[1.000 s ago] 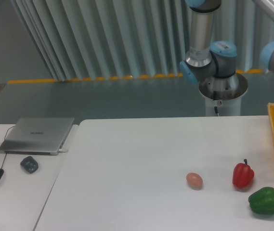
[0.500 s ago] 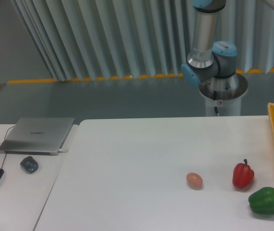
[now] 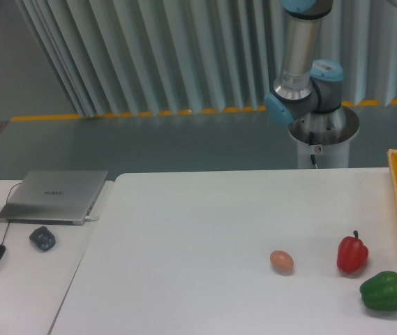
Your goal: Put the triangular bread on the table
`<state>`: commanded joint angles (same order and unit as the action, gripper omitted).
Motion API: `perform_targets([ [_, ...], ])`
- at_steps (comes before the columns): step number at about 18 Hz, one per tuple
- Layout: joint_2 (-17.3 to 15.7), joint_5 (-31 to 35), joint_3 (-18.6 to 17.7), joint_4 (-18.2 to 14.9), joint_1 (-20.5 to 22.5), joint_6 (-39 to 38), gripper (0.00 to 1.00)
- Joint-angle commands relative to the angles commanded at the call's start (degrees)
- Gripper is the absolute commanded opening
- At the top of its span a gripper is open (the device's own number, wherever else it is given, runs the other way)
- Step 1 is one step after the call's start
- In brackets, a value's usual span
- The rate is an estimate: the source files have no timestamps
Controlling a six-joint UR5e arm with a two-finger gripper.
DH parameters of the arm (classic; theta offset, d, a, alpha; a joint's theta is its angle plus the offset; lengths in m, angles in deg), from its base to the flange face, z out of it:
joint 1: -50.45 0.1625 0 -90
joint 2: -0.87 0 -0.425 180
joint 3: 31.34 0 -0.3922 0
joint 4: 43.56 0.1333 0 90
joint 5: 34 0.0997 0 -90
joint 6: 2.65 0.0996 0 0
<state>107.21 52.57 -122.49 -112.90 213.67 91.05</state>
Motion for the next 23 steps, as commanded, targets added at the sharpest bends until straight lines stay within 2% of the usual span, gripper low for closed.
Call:
perform_targets([
  [5,2.54,0.18,0.09,0.0,3.07,-3.61,1.0],
  [10,3.87,0.09,0.0,-0.18,4.39,-3.79,1.0],
  [23,6.68,0.0,1.23,0.09,4.4,-3.79,1.0],
])
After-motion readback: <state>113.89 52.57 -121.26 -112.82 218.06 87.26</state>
